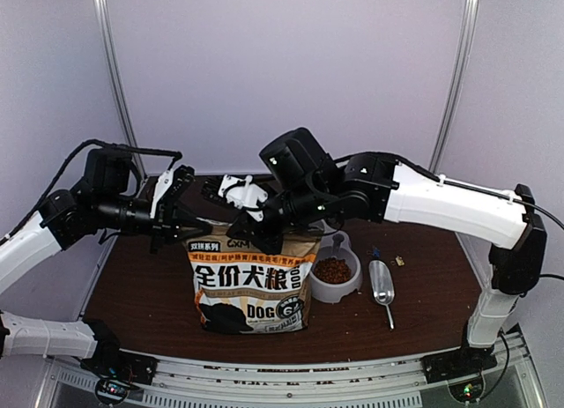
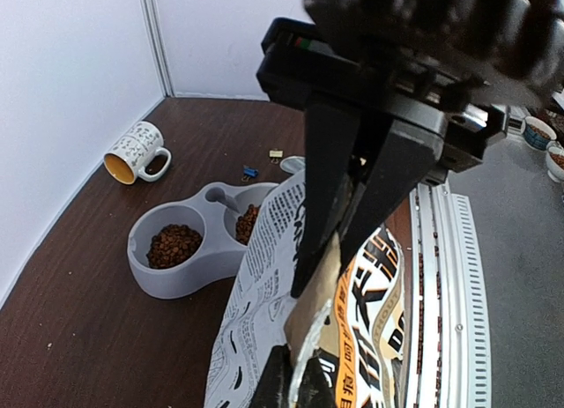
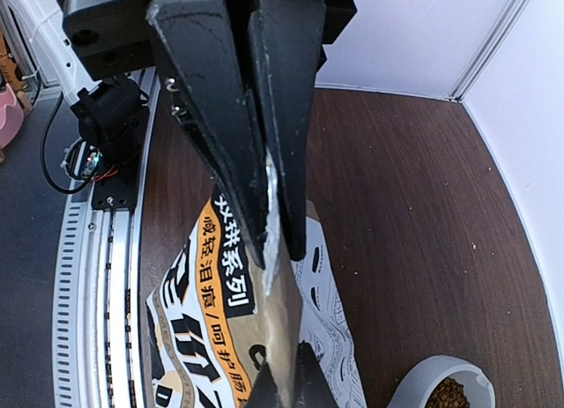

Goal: Serve the pet food
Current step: Press the seal on the pet food bag.

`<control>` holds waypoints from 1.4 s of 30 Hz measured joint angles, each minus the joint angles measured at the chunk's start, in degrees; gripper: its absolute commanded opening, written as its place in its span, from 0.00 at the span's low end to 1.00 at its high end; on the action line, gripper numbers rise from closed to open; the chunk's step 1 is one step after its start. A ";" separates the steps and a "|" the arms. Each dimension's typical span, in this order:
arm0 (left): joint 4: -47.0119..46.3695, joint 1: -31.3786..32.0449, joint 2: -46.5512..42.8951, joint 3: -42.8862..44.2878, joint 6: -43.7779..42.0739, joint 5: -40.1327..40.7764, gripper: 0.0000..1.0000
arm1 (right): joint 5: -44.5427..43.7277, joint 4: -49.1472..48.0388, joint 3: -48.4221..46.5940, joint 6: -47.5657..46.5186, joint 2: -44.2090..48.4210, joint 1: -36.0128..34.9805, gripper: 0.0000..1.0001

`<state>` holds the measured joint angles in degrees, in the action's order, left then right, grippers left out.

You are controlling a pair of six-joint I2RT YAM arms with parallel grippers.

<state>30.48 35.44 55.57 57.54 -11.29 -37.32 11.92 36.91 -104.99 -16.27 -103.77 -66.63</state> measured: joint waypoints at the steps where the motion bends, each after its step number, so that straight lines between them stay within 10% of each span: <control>1: -0.24 0.17 -0.04 -0.11 -0.04 0.20 0.00 | 0.15 -0.70 0.87 0.00 0.46 0.13 0.03; 22: -1.90 1.22 -1.05 -0.92 -0.79 3.93 0.00 | 1.79 -5.86 23.39 3.21 18.99 6.54 0.00; 30: -0.33 -1.36 -6.25 -0.92 7.85 7.43 0.69 | -2.69 -4.72 27.82 3.76 24.30 5.27 0.00; 42: 2.75 -1.38 -10.91 0.11 43.45 15.91 0.82 | -21.79 -9.62 33.92 -0.31 27.80 -2.38 0.00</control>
<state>33.23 34.06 44.66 57.65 32.16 -21.41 -9.87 27.29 -71.07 -16.58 -75.96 -69.01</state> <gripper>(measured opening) 0.820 0.013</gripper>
